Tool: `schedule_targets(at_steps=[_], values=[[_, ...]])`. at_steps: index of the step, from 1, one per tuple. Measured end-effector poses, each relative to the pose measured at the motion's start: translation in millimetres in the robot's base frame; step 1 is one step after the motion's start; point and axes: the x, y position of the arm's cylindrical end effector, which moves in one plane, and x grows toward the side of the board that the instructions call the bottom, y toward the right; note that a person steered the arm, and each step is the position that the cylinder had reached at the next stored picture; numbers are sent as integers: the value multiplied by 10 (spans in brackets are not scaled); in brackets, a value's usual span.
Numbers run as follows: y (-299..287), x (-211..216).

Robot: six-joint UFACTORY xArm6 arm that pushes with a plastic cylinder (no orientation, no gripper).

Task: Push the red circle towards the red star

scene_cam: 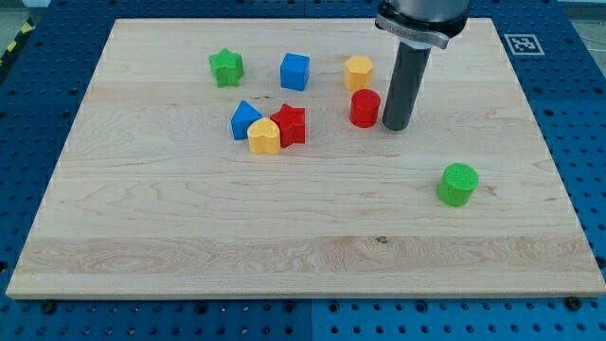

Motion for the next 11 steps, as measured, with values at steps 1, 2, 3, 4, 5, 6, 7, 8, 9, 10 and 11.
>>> schedule_targets(at_steps=[1, 2, 3, 4, 5, 6, 7, 8, 9, 10, 11], values=[[0, -8], [0, -69], [0, -167], [-43, -203], [-101, -203], [-139, -203], [-166, -203], [-177, -203], [-180, -203], [-202, -203], [-239, -203]])
